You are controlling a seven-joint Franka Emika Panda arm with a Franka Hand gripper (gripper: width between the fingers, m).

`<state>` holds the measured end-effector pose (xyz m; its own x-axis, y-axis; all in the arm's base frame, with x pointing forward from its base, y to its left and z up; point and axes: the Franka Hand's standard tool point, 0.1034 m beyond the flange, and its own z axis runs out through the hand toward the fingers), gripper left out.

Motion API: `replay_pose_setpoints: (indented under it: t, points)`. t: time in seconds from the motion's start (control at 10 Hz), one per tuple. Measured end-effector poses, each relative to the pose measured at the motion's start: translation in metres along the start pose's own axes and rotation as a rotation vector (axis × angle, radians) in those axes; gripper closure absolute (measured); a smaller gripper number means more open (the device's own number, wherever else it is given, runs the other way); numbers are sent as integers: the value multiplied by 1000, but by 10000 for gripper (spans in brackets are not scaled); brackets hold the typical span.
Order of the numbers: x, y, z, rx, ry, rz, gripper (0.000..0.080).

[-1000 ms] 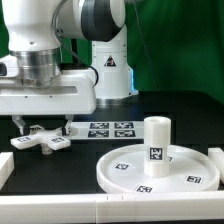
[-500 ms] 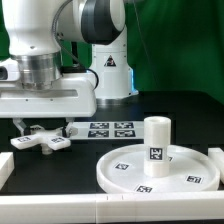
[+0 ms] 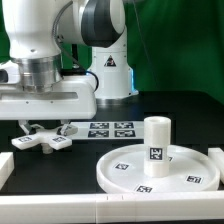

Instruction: Assemble round table

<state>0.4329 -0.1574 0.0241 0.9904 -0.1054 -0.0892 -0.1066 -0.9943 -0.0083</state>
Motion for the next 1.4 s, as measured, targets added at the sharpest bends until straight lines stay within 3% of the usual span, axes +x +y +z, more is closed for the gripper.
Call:
replay_pose_setpoints:
  t: [0.2,0.4,0.5,0.7,0.8,1.0,1.2,1.4]
  points:
    - [0,-1,0,0,0,-2,353]
    - [4,-14,-3,1,2,-13,353]
    - [8,-31,-10,5,10,7,353]
    - [19,-83,-27,19,19,44,353]
    - [29,-109,-42,27,18,43,353]
    - [49,-141,-74,47,5,30,351]
    - [64,-154,-105,68,5,24,351]
    - [63,-153,-100,64,7,22,351]
